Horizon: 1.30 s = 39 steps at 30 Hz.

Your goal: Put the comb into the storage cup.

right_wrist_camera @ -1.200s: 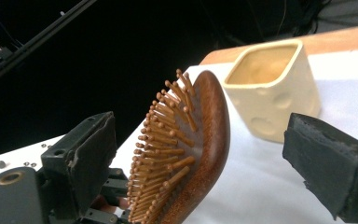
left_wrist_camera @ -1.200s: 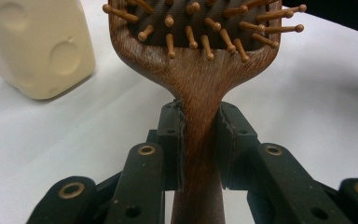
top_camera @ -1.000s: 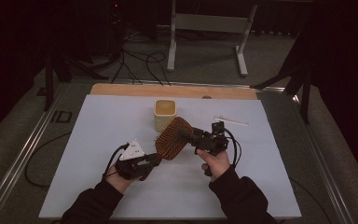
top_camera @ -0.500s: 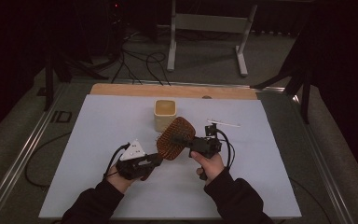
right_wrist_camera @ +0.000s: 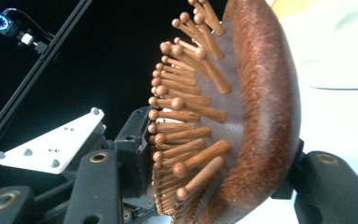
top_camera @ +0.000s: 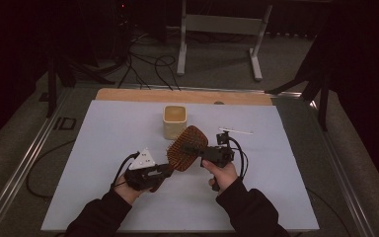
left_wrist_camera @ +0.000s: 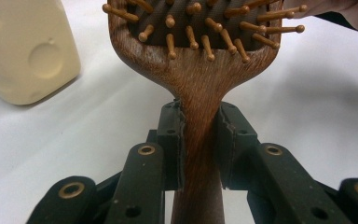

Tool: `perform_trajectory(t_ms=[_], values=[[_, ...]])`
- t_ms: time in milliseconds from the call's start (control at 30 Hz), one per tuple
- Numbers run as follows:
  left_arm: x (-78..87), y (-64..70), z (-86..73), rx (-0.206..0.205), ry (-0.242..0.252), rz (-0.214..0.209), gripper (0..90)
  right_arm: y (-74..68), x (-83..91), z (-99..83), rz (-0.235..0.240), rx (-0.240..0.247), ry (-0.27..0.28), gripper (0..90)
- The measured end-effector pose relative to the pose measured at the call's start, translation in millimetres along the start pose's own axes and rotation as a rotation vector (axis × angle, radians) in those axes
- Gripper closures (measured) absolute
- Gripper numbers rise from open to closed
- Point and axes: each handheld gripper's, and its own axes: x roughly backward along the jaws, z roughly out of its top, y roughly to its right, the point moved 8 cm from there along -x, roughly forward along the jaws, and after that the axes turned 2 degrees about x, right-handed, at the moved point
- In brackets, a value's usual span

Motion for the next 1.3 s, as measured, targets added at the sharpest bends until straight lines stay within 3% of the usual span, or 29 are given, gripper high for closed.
perform_trajectory(t_ms=[233, 400, 500, 900, 1033, 1300], values=[[-2.6, 1.0, 0.0, 0.004, -0.009, -0.01, 74.0, -2.8, 1.8, 0.4, -0.024, 0.026, 0.0, 51.1], [-2.3, 1.1, 1.0, 0.013, 0.013, -0.02, 72.3, -2.5, 2.5, 0.8, -0.027, 0.032, 0.003, 52.5], [-2.0, 0.5, 0.6, 0.021, -0.001, -0.031, 57.6, -3.4, 4.7, 4.2, -0.041, 0.053, 0.007, 52.6], [3.7, -3.2, 0.5, 0.053, -0.014, -0.035, 39.7, -8.6, 19.4, 20.2, -0.072, 0.133, 0.046, 52.7], [4.4, -0.5, -1.8, 0.029, -0.057, -0.053, 27.0, -10.1, 24.7, 26.4, -0.083, 0.149, 0.061, 52.7], [8.9, -0.5, -1.2, 0.037, -0.065, -0.053, 7.6, -15.7, 34.2, 39.7, -0.102, 0.187, 0.085, 52.7]])
